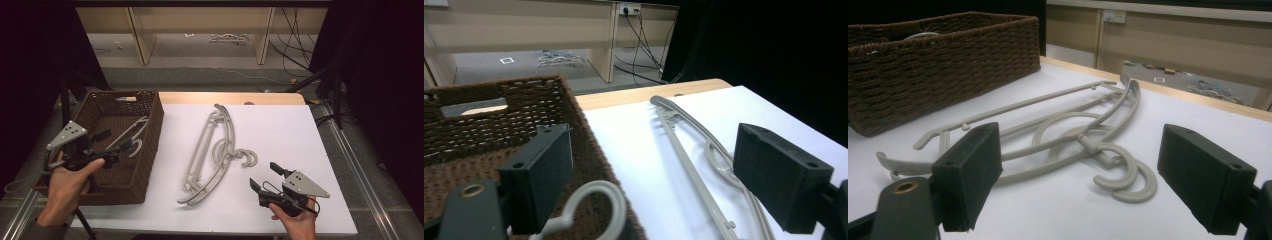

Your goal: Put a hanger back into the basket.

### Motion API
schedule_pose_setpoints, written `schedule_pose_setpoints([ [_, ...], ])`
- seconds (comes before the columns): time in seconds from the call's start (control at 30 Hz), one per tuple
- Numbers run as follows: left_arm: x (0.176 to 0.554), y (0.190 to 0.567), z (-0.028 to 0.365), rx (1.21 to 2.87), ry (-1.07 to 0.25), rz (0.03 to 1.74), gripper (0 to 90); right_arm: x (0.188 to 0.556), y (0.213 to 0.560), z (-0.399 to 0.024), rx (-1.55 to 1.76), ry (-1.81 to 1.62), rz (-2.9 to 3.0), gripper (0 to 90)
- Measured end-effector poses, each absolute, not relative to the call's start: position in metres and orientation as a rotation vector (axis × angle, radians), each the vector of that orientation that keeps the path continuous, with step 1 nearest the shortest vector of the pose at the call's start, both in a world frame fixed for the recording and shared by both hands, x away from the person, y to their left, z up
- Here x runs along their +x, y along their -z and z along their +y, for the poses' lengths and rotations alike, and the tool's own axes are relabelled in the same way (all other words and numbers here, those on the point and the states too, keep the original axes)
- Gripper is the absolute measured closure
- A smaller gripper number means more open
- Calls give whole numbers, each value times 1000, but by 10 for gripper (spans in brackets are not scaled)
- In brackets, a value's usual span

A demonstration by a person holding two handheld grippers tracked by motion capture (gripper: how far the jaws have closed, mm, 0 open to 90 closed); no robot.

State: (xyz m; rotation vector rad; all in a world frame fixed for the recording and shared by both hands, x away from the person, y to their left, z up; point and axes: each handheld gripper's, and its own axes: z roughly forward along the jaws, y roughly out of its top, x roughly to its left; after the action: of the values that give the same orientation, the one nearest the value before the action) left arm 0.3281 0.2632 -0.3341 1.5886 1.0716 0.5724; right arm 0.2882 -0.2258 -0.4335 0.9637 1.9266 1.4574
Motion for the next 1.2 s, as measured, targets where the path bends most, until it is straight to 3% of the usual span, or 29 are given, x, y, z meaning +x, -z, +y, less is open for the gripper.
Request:
schedule_pose_setpoints([
  [0.33, 318, 345, 221, 1599, -630, 933, 163, 288, 433, -226, 962, -1472, 1906, 180],
  [1.2, 308, 382, 167, 1656, -642, 862, 158, 288, 432, -229, 926, -1490, 1889, 179],
])
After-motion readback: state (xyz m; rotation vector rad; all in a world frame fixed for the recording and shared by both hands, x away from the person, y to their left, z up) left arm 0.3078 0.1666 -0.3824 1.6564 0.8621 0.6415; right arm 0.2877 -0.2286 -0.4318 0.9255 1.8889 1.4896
